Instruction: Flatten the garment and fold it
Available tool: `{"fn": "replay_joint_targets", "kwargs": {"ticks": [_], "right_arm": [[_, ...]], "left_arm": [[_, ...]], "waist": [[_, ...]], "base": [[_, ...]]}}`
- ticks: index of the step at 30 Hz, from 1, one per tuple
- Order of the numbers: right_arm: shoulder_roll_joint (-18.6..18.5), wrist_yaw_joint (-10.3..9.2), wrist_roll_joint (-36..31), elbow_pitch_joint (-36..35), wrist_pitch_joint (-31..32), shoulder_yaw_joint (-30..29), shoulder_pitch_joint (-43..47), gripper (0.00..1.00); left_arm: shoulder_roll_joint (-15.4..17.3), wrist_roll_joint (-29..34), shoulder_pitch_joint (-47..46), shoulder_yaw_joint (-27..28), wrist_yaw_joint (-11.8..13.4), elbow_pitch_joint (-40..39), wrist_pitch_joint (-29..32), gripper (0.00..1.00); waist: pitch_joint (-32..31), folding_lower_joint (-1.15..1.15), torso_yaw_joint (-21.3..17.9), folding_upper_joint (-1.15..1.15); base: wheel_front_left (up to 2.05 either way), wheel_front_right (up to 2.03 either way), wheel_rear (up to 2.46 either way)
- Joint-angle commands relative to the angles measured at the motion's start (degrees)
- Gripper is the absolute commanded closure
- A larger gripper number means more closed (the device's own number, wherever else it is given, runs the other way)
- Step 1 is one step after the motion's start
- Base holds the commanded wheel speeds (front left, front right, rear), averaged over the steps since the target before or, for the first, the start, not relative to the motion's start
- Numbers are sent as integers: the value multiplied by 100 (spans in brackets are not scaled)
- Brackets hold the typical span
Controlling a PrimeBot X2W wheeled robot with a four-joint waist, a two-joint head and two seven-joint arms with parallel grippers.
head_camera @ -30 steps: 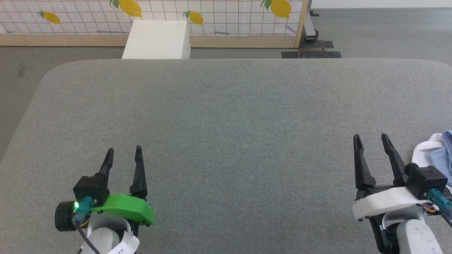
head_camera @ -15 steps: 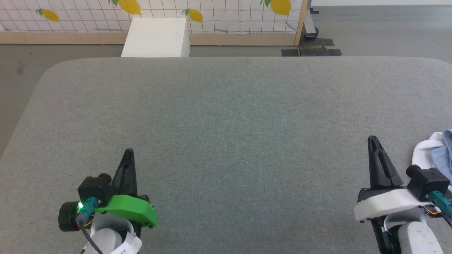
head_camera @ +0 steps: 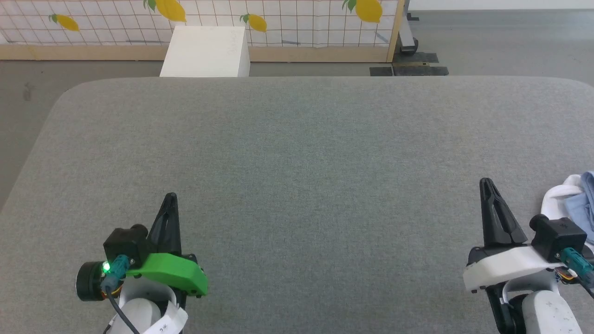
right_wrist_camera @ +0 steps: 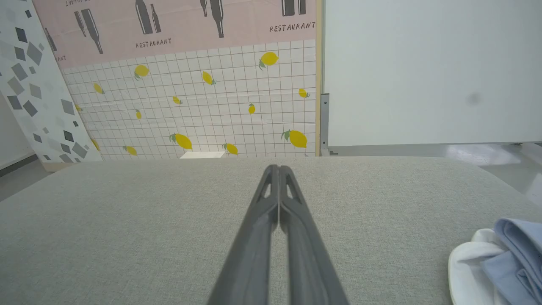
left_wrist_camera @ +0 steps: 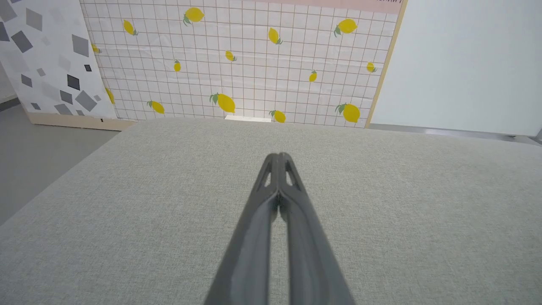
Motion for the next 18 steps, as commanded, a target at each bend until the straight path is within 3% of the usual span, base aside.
{"fn": "replay_joint_targets", "kwargs": {"ticks": [1,18], "right_arm": [[3,-1,-46,-54,31,18,82,100],[4,-3,-151,-195,214,83,162,100]], "left_arm": [[-21,100,110,23,20,-42,30,100],[-63,257,213,55,40,-235,227,100]], "waist": [[-3,0,1,0],[-40,0,9,0]], "base": [[0,0,0],[0,0,0]]}}
